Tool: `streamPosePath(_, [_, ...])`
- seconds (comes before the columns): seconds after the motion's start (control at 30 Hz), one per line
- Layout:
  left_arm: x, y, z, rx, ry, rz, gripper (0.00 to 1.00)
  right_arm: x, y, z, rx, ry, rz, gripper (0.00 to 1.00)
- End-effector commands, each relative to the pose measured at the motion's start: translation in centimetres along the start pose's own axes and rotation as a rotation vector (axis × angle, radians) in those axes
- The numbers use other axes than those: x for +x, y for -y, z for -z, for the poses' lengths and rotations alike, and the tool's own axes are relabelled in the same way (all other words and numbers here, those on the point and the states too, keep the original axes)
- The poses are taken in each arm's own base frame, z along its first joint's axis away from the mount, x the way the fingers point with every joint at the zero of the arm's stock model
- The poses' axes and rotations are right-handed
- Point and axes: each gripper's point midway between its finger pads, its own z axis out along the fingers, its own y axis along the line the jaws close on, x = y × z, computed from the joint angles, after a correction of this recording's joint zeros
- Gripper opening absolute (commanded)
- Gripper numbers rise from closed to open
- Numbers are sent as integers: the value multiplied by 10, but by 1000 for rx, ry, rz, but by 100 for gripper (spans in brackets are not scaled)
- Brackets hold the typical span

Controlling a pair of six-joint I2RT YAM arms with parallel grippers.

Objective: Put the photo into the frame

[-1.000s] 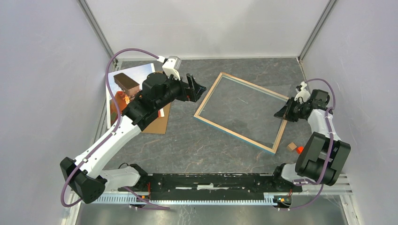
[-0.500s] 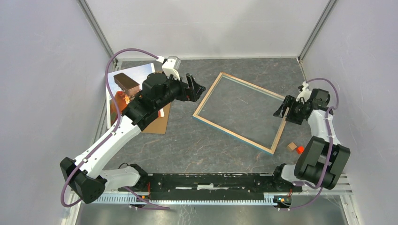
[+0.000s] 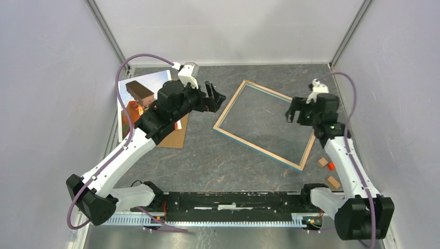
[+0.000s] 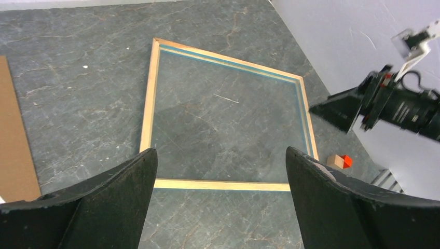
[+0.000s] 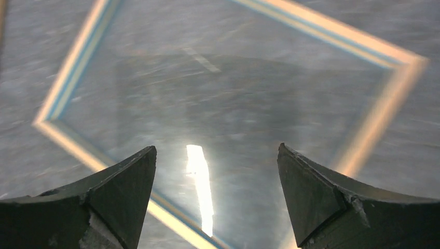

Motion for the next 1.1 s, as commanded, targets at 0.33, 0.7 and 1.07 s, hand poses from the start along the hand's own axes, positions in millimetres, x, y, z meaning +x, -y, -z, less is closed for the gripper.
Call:
streamPosePath(0.33, [-6,-26,-6,-136,18,-107,100,46,-10,-25,162,-57,-30,98])
streamPosePath(0.7, [-5,35,5,159,-34,49,100,77,75,-16,169,-106,-248,88])
streamPosePath(1.07, [-5,50,14,183,-35,22,100,86,80,-31,81,-154,-303,66])
